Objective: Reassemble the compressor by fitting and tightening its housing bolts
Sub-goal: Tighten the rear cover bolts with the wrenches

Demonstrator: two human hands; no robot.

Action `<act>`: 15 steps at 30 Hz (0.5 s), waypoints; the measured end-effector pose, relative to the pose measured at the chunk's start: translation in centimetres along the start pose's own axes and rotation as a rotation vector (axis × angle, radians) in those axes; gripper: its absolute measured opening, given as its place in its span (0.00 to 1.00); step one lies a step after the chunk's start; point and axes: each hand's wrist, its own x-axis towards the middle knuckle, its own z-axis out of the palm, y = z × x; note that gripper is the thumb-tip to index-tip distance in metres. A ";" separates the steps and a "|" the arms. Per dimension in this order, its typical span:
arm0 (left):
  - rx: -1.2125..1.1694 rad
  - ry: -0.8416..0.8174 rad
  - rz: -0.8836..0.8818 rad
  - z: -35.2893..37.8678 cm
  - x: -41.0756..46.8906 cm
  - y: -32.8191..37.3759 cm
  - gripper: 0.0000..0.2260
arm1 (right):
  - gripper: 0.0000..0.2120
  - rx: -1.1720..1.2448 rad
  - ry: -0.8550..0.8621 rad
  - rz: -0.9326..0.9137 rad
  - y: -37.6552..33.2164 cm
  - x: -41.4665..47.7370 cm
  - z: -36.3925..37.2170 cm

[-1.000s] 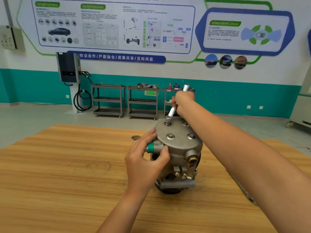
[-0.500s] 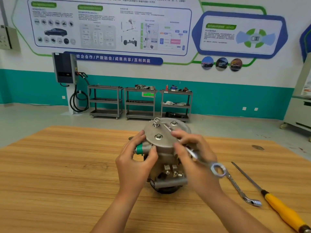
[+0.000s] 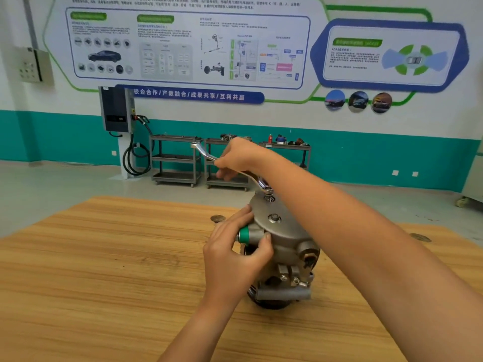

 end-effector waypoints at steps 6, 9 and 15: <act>-0.053 -0.006 0.072 -0.6 0.1 0.2 0.17 | 0.03 0.594 0.017 0.330 6.3 0.4 -3.6; -0.084 -0.002 0.017 -1.1 0.2 -0.3 0.16 | 0.04 0.886 0.047 0.358 9.7 -1.3 -4.3; -0.098 0.010 0.006 -1.5 0.3 -0.8 0.21 | 0.12 1.698 0.481 -0.025 11.0 -9.0 -0.6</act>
